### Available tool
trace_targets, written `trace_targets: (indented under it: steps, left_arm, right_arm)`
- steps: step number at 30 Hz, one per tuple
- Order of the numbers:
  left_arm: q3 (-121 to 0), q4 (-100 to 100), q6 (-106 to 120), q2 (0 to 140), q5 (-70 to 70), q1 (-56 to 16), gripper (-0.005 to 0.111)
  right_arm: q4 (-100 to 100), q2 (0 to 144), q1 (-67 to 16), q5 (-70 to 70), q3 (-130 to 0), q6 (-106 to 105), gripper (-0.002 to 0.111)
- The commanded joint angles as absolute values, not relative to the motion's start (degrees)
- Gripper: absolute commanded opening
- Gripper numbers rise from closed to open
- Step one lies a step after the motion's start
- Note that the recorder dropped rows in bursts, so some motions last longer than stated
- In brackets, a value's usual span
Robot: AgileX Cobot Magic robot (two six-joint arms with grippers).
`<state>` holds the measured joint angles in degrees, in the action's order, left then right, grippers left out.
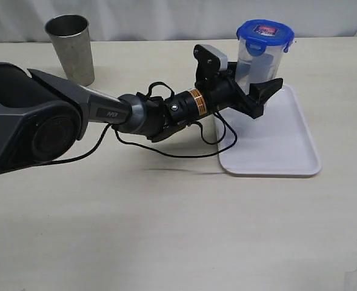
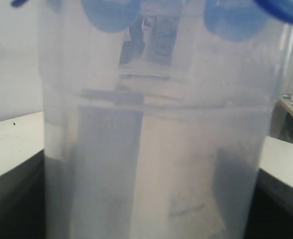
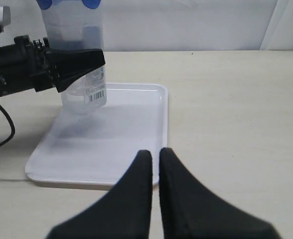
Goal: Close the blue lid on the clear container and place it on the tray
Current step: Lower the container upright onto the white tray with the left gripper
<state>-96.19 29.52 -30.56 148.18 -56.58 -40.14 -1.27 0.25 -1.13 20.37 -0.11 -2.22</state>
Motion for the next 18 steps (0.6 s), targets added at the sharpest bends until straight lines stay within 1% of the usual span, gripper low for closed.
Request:
trace_targets:
  steps: [1, 5, 18]
  left_arm:
    - [-98.8, 28.1, -29.9, 150.5, -63.3, -40.5, 0.0]
    - [-99.1, 28.4, -29.9, 152.0, -60.4, -41.2, 0.0]
    - [-99.1, 29.5, -29.9, 152.6, -59.2, -41.5, 0.0]
  right_arm:
    - [-1.1, 0.0, -0.8, 19.8, 0.0, -2.1, 0.005]
    - [-1.1, 0.0, -0.8, 19.8, 0.0, -2.1, 0.005]
    - [-1.1, 0.0, -0.8, 19.8, 0.0, -2.1, 0.005]
